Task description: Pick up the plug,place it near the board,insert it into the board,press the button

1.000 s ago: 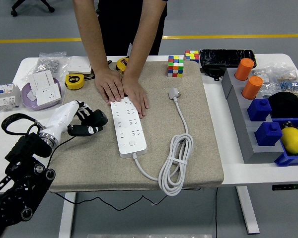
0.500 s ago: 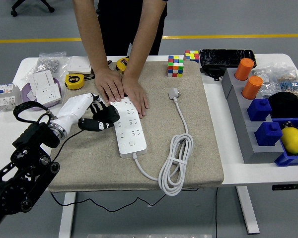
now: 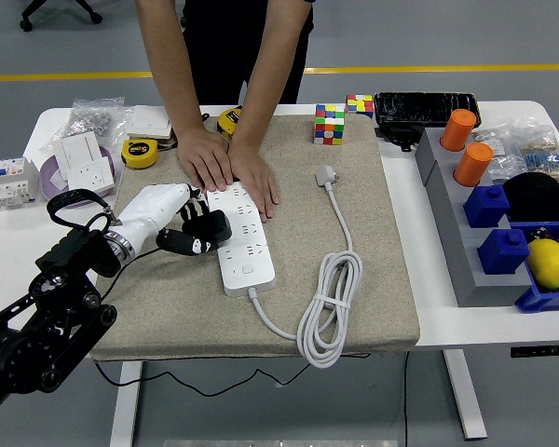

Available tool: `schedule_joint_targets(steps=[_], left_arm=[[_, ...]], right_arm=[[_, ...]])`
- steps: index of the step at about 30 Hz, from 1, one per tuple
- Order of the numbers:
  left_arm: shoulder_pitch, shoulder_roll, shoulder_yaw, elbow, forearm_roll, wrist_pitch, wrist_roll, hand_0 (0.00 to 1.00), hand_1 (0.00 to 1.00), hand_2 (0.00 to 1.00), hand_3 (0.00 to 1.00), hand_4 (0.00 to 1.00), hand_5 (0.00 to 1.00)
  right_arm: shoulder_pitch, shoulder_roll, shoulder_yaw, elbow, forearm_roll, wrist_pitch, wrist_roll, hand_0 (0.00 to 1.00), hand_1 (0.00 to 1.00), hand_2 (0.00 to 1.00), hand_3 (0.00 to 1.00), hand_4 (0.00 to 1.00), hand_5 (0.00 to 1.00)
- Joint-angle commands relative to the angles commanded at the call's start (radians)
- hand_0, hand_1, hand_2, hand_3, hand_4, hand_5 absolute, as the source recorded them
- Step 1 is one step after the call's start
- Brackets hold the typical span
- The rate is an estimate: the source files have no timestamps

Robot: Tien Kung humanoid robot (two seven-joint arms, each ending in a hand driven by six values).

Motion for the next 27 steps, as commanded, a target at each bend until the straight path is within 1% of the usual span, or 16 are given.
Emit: schedule_joint_targets(steps=[6,12,17,27], left_arm=[[-0.002,0.003,-0.005,0.001,0.002,0.010,-0.005,0.713,0.451,0.343,0.371,0.506,0.159],[-0.017,0.009,0.006,0.010,0.011,0.020,-0.010,0.713,0.451,0.344,0.372,0.512,0.157],[-0.031,0.016,0.025,0.017,0.016,0.020,-0.012,0.713,0.452,0.344,0.372,0.513,0.158],[-0.039,0.021,0.039,0.026,0.029,0.014,-0.012,0.712,0.453,0.345,0.372,0.515,0.157]], right_arm=[[-0.001,0.001,-0.002,0.000,0.000,0.000,0.000,0.876,0.778,0.772,0.798,0.998,0.847],[0.003,-0.001,-0.001,0.000,0.002,0.000,0.000,0.875,0.777,0.770,0.798,0.998,0.848],[0.004,-0.001,0.002,0.000,0.001,0.000,-0.001,0.874,0.776,0.770,0.797,0.998,0.847],[0.004,-0.002,0.004,0.000,0.001,0.000,-0.001,0.875,0.776,0.768,0.797,0.998,0.846]])
